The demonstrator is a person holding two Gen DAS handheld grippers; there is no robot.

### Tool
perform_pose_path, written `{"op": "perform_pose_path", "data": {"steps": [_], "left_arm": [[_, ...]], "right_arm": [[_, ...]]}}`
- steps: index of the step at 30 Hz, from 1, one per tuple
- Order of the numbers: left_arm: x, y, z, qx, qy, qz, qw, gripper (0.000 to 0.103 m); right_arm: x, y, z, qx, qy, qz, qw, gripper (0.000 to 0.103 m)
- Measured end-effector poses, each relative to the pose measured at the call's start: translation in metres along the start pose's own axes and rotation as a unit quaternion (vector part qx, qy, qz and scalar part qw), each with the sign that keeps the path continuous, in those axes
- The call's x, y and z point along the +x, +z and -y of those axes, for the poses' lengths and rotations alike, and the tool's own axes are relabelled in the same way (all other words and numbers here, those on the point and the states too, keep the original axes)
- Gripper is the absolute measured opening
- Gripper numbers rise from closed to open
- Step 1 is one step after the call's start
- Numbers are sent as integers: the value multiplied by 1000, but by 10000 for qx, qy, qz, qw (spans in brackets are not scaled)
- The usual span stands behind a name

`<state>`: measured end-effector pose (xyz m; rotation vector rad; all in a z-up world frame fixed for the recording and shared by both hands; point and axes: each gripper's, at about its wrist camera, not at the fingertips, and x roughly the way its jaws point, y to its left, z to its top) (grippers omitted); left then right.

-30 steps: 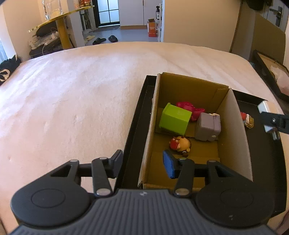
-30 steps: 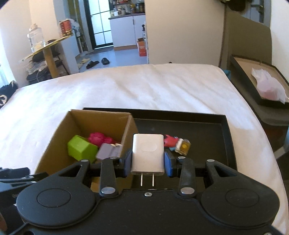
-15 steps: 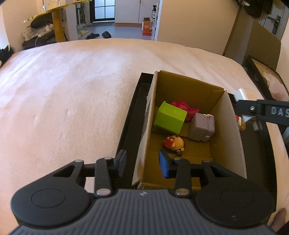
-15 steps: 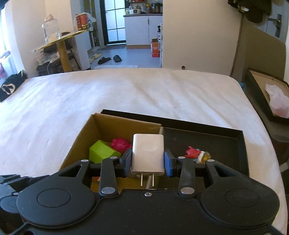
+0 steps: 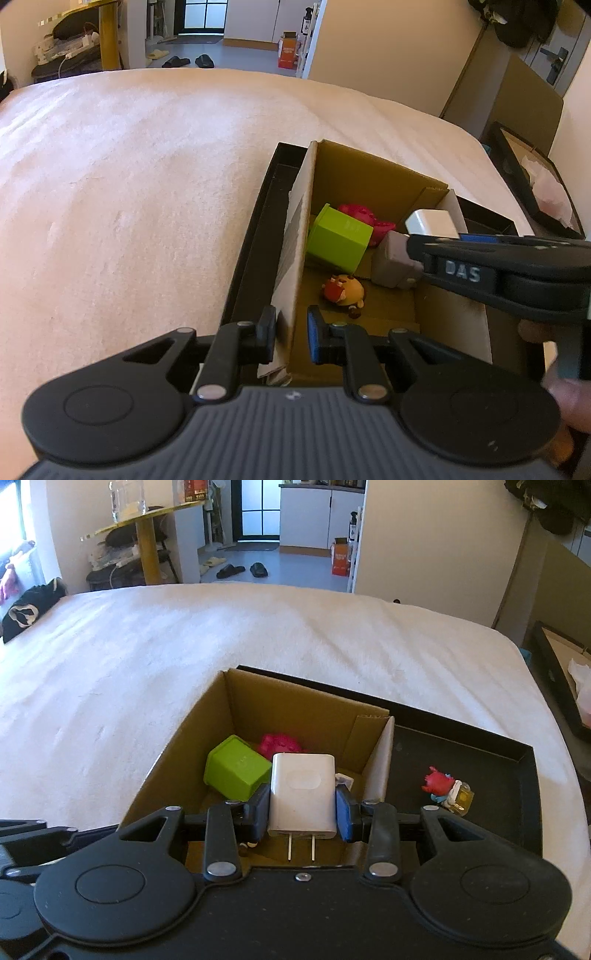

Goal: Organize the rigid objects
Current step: 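Carry the white adapter into the box and release it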

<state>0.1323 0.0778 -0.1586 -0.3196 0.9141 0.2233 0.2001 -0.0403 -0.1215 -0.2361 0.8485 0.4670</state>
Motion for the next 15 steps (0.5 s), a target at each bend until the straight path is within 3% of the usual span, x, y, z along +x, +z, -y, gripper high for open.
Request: {"op": "perform_pose_path", "data": {"steps": [6, 15], "left_arm": [[2, 1, -3, -67, -51, -14, 10000, 17], [-1, 1, -2, -63, -31, 5, 10000, 17]], "right_arm": [[9, -2, -7, -278, -198, -23, 9994, 37], [-17, -3, 12, 9, -74, 154, 9999, 37]]}}
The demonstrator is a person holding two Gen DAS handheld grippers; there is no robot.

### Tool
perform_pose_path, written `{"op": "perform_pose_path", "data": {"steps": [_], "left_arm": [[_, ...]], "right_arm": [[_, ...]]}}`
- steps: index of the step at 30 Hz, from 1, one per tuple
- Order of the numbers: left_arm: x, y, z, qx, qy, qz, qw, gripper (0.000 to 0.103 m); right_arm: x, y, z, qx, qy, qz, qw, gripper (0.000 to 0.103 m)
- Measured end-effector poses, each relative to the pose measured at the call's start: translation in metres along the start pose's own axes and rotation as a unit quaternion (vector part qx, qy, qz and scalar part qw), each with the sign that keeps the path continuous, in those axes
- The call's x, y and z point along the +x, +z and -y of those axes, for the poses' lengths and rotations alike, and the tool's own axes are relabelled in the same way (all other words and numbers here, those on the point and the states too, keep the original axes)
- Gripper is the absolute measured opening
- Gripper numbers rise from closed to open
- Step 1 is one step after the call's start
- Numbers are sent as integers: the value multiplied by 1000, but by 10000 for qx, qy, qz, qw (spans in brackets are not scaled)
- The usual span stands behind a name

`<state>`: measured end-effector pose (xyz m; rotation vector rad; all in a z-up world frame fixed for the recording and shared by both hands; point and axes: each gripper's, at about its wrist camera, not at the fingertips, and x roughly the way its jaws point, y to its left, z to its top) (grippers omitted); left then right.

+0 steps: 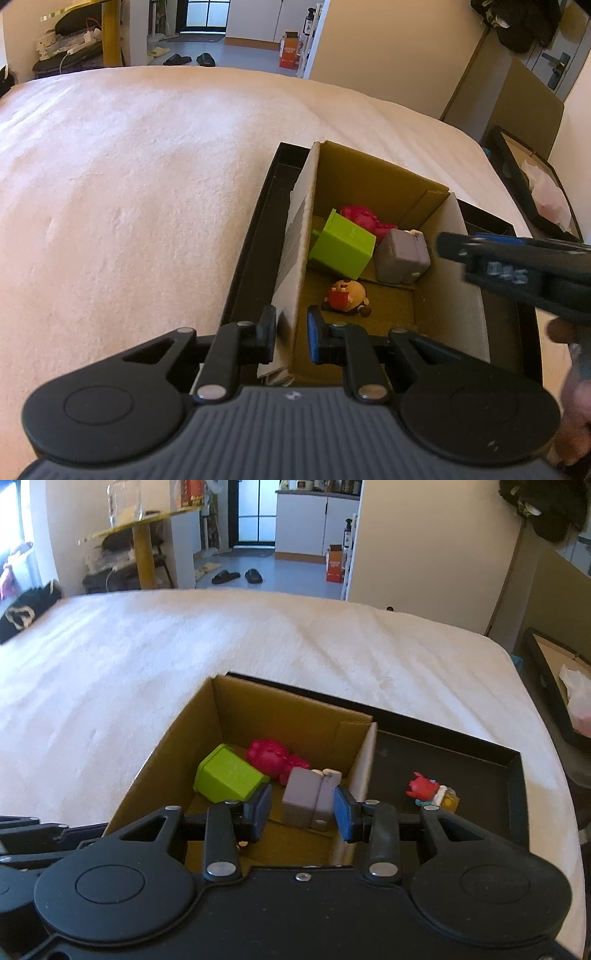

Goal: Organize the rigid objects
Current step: 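Carry the white adapter into the box and release it, then move the right gripper to the red crab figure with jar and grasp it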

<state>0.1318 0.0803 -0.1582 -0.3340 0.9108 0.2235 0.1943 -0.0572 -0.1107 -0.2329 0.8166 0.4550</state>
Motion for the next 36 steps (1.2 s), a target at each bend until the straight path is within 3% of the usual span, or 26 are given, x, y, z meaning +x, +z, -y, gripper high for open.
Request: {"op": "perform_pose_path", "data": {"steps": [18, 30, 36], "left_arm": [[-5, 5, 12, 239, 199, -161, 9994, 17], [-1, 10, 20, 393, 532, -381, 9971, 21], [4, 13, 25, 497, 663, -531, 9951, 27]], "right_arm": [[-30, -20, 68, 391, 326, -142, 9986, 39], [-11, -34, 113, 365, 401, -313, 9980, 41], [11, -40, 135, 504, 481, -367, 9969, 52]]}}
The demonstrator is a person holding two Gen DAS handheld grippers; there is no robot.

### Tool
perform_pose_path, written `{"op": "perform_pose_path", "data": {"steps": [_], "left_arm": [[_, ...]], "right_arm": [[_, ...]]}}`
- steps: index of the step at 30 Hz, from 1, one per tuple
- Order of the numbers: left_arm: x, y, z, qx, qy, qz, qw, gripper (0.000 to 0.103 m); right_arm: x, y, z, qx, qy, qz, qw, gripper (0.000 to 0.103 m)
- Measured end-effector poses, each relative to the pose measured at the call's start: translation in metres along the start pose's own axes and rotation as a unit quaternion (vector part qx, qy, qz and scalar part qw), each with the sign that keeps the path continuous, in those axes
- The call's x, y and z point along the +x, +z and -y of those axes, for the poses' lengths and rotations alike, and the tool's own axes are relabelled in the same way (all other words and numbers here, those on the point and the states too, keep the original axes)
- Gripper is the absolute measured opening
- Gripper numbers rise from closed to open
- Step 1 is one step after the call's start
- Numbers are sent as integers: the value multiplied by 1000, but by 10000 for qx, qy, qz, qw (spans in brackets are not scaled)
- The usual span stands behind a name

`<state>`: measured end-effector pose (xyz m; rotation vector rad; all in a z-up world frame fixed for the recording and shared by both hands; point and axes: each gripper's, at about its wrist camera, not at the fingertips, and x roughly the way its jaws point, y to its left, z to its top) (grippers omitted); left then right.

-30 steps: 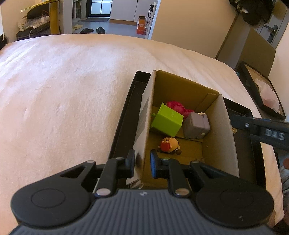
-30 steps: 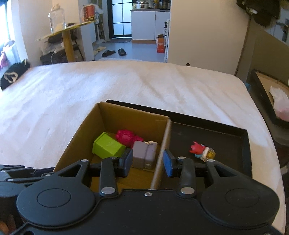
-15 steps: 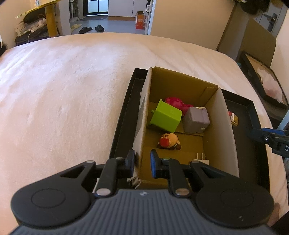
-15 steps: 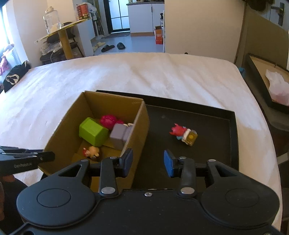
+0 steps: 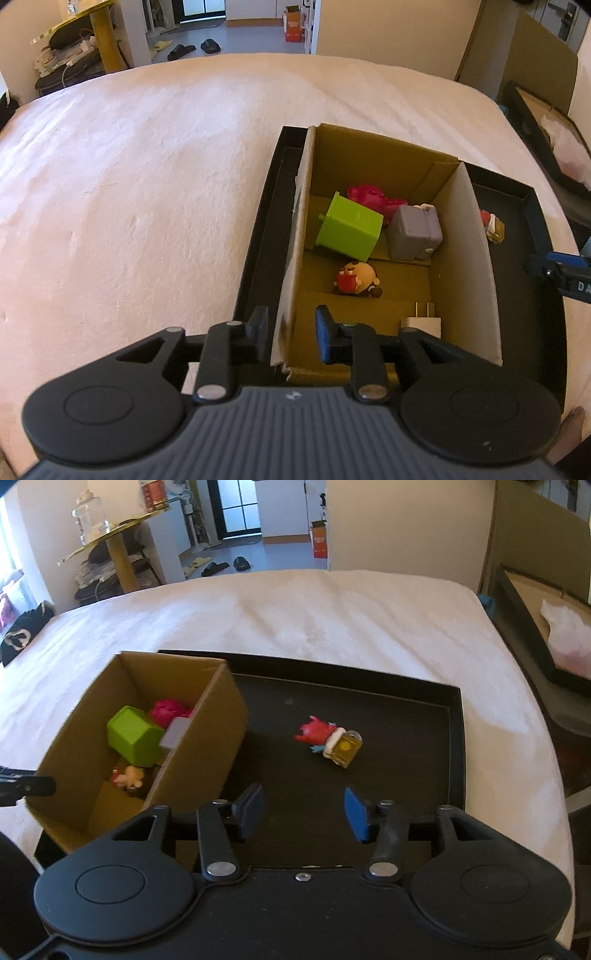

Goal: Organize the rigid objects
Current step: 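Move the right gripper to the red crab figure with jar and grasp it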

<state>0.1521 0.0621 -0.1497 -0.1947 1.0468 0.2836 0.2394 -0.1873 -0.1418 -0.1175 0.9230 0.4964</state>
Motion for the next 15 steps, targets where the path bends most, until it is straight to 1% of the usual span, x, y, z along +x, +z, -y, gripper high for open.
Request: {"op": "perform_pose_path", "data": {"steps": [3, 4, 5, 7, 15], "left_arm": [[1, 5, 3, 8, 119, -35, 9999, 31], [1, 6, 4, 10, 158, -39, 9999, 34], [1, 8, 6, 29, 219, -51, 9997, 38], [0, 10, 9, 46, 337, -52, 9994, 40], [2, 21, 24, 85, 674, -100, 9976, 42]], "right_arm": [[10, 1, 6, 6, 33, -48, 10000, 57], [13, 2, 7, -40, 42, -52, 10000, 59], [15, 4, 7, -89, 56, -40, 9999, 60], [21, 7, 9, -189, 110, -22, 9998, 60], [45, 20, 17, -424, 209, -52, 9989, 60]]}}
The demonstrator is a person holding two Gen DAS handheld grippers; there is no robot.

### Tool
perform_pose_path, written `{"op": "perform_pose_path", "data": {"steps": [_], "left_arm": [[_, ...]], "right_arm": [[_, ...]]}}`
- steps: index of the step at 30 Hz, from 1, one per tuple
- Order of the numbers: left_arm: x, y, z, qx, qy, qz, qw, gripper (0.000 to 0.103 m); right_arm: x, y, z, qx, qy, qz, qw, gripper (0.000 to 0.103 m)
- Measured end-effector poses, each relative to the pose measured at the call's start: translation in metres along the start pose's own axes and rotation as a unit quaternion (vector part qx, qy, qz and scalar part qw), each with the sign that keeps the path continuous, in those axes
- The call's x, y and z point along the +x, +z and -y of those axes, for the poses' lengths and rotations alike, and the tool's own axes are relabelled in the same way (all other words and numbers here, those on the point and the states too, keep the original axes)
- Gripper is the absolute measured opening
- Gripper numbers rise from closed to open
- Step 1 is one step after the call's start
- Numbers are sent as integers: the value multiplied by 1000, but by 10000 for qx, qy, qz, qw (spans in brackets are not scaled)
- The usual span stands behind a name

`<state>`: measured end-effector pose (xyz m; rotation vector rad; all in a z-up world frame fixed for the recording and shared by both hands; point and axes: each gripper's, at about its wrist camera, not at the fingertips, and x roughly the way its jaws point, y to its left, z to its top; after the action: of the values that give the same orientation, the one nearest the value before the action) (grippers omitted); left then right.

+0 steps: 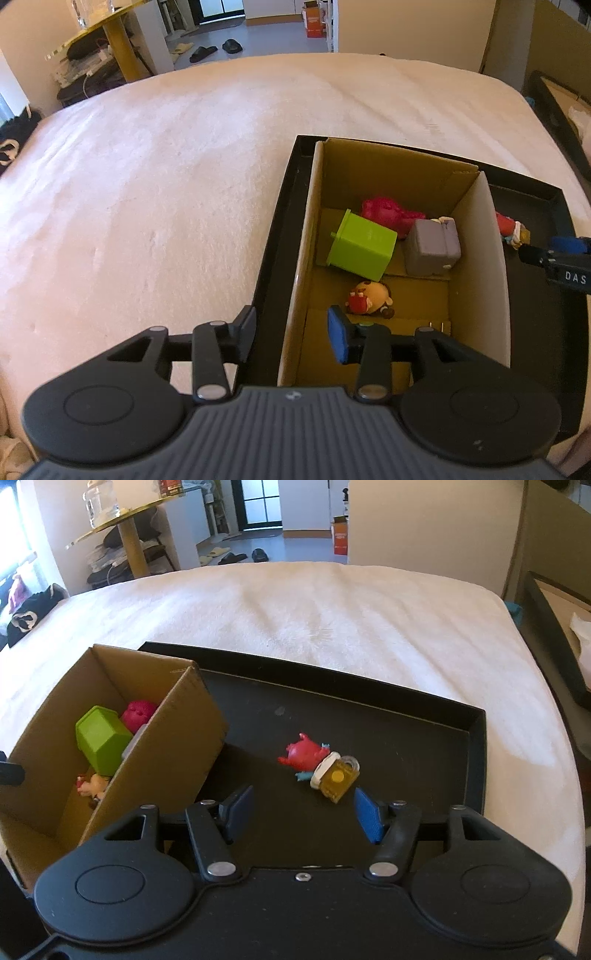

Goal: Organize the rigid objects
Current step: 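Move the right gripper to the red crab figure with jar and grasp it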

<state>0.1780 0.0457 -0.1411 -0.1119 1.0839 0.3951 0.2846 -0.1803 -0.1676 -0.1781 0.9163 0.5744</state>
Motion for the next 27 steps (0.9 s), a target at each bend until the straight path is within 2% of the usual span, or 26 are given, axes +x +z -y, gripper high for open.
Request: {"op": "perform_pose_path", "data": {"steps": [3, 5, 12, 18, 19, 21, 22, 27], "left_arm": [[1, 5, 5, -30, 165, -45, 9998, 44], [1, 8, 7, -87, 264, -58, 9996, 46], [7, 16, 15, -77, 578, -230, 9980, 50], [9, 20, 25, 8, 728, -301, 9969, 65], [9, 20, 26, 9, 730, -322, 9968, 67], [9, 20, 27, 25, 756, -334, 9966, 69], [9, 20, 27, 30, 778, -329, 9964, 69], [6, 18, 23, -53, 789, -351, 9962, 70]], "right_arm": [[8, 4, 6, -2, 61, -24, 10000, 61], [12, 5, 9, -21, 86, -25, 10000, 65], [30, 10, 13, -200, 158, -92, 9996, 67], [36, 6, 11, -458, 183, -138, 9987, 67], [36, 5, 11, -487, 201, -166, 9985, 63], [37, 3, 13, -526, 184, -228, 9982, 41], [37, 2, 14, -545, 206, -291, 9979, 38], [28, -1, 15, -539, 270, -348, 9976, 37]]}}
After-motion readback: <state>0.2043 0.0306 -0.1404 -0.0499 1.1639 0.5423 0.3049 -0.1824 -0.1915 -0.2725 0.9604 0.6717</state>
